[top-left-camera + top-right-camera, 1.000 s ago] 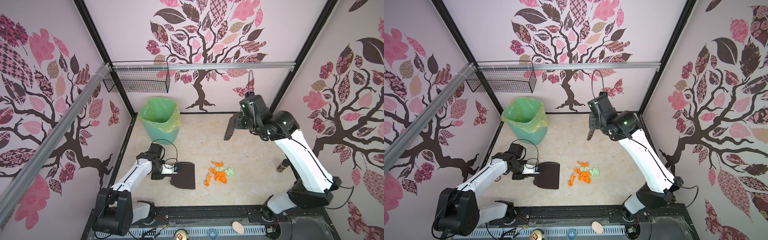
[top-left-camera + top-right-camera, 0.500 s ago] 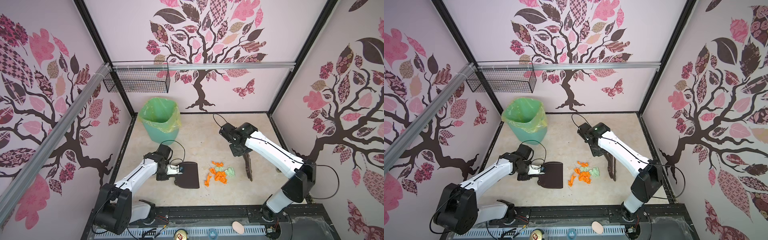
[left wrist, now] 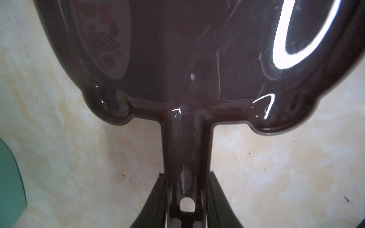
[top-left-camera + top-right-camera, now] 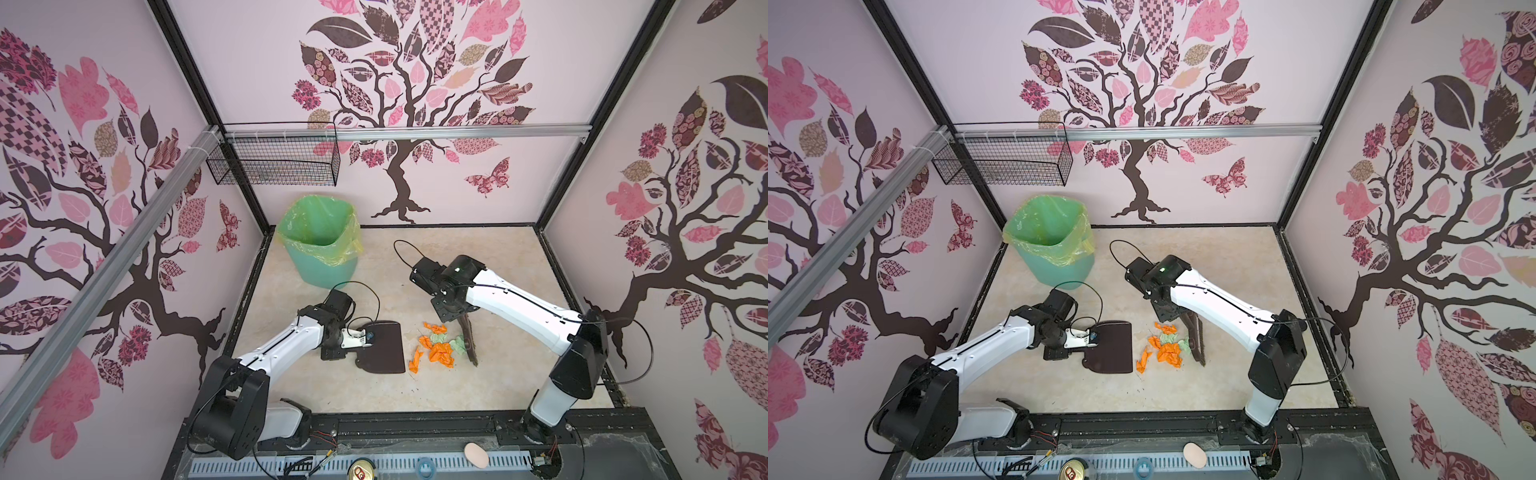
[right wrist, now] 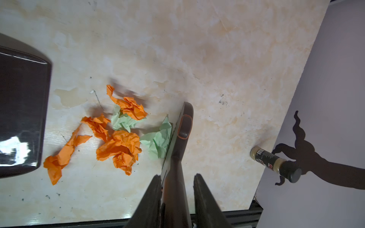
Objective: Sweep away the paper scraps from the table
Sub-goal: 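Push the scrap pile onto the dustpan with the right gripper's brush, then sweep remaining scraps onto the dustpan with the right brush while left holds it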
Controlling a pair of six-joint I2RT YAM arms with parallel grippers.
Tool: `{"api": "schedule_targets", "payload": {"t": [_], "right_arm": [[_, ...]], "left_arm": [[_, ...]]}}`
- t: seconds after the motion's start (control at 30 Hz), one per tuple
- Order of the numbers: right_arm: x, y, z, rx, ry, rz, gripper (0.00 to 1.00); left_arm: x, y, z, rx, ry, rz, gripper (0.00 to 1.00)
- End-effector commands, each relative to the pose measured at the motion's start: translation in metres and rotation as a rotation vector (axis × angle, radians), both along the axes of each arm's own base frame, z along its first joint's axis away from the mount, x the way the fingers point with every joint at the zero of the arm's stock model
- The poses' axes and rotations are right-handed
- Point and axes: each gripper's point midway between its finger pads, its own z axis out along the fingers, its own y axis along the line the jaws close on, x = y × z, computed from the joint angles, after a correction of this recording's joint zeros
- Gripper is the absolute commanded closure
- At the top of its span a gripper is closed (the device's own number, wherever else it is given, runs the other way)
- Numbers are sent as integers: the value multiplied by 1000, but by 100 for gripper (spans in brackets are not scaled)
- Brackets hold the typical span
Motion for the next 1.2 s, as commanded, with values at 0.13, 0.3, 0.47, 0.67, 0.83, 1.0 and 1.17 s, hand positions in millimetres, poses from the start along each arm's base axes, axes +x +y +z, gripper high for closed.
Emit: {"api": "schedule_targets", "payload": {"t": [0.13,0.3,0.47,0.67,0.83,1.0,1.17], "right_arm": [[-2,49,-3,117,8,22,100],[-1,73,7,178,-9,48,100],[1,98,15,230,-23,78,100],[2,124,21,280,-27,107,100],[2,146,31,327,-35,137,100],[5,156,46,368,-55,148,100],[4,142,68,357,-101,131,100]], "left_arm": [[10,-10,2,-7,-39,6,81],[11,-11,1,-3,-41,-6,81],[9,-12,-1,2,-25,-8,81],[7,-14,-3,0,-20,-10,81],[7,-14,-5,2,-16,-10,81],[6,-14,-7,5,-8,-9,81],[6,-11,-8,9,-20,-16,82]]}}
